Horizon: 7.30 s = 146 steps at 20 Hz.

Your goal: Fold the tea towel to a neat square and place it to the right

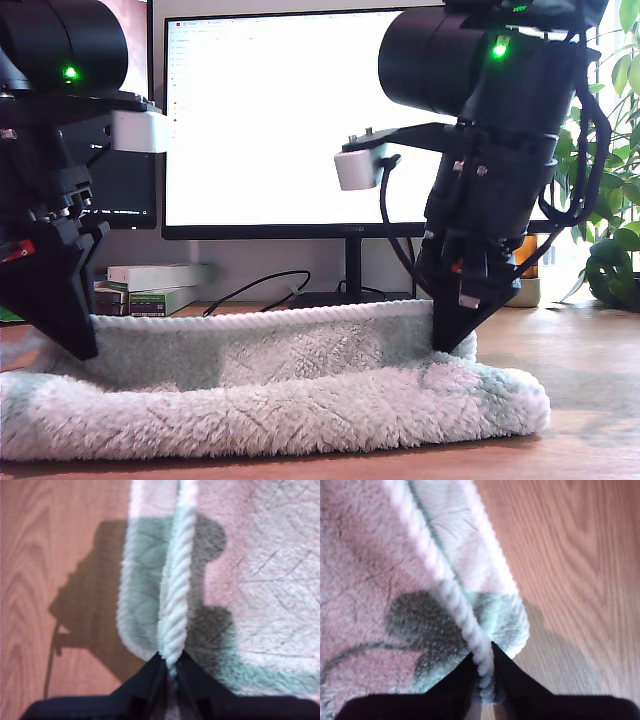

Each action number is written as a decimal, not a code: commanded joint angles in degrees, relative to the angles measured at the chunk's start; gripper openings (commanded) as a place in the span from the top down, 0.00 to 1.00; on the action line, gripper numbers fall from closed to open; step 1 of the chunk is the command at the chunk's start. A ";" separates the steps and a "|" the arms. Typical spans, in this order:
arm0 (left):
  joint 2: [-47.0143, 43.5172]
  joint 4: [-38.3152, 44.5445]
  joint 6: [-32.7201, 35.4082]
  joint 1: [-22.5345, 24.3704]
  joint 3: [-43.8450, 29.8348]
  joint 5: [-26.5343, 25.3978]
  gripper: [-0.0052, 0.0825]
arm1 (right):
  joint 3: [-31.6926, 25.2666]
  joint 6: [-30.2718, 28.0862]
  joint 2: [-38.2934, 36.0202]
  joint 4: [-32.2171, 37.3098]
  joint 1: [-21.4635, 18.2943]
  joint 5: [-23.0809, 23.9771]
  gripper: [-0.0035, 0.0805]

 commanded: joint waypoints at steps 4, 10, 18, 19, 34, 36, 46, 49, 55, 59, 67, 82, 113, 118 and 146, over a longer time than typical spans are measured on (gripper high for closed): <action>0.61 1.64 0.22 1.77 0.35 0.72 0.90 | 0.07 -0.35 0.76 0.24 -0.33 -0.24 0.95; 0.61 2.38 0.20 1.77 0.35 0.68 0.70 | 0.07 0.22 0.74 1.55 -0.31 -0.24 0.72; 0.57 7.85 0.17 2.23 0.35 -5.42 0.63 | 2.27 0.31 0.72 1.22 -0.33 3.76 0.56; 0.57 7.76 0.20 2.29 0.35 -5.64 0.63 | 3.21 0.28 0.72 -0.11 -0.33 3.85 0.56; -17.07 5.57 -12.17 3.23 0.35 -5.53 0.96 | 12.96 7.87 -1.79 -10.75 -0.31 5.14 0.97; -18.71 6.14 -16.02 3.23 0.35 -2.32 0.96 | 13.70 10.91 -1.81 -9.60 -0.31 5.03 0.97; -20.83 11.85 -29.86 3.30 -2.89 12.59 0.96 | 11.08 28.68 -2.99 0.22 -0.22 -6.40 0.97; -23.45 15.80 -30.86 3.30 -8.72 17.07 0.96 | 6.51 27.10 -6.62 2.14 -0.22 -9.77 0.97; -30.58 16.46 -36.89 3.26 -16.52 19.32 0.96 | -8.37 26.62 -17.57 8.28 -0.33 -13.35 0.97; -28.72 14.43 -40.85 2.80 -16.55 19.30 0.96 | -10.56 23.50 -15.69 9.16 -0.44 -13.29 0.97; -14.29 12.94 -44.89 2.95 -14.88 23.41 0.97 | -8.96 22.80 -9.03 13.51 -3.28 -15.47 0.97; -1.51 5.70 -45.51 7.32 -10.54 19.58 0.97 | 3.67 16.61 5.25 -0.04 -7.45 -20.59 0.97; 27.12 12.17 -33.44 5.16 10.08 8.13 0.97 | 3.65 30.42 7.39 -16.35 3.98 -12.70 0.97; 29.53 12.74 -31.91 2.43 14.34 8.13 0.97 | 3.67 33.48 7.39 -16.02 5.79 -16.39 0.97; 40.06 0.66 -22.77 -0.17 39.80 4.31 0.96 | 3.67 40.39 7.26 -8.28 10.51 -23.17 0.97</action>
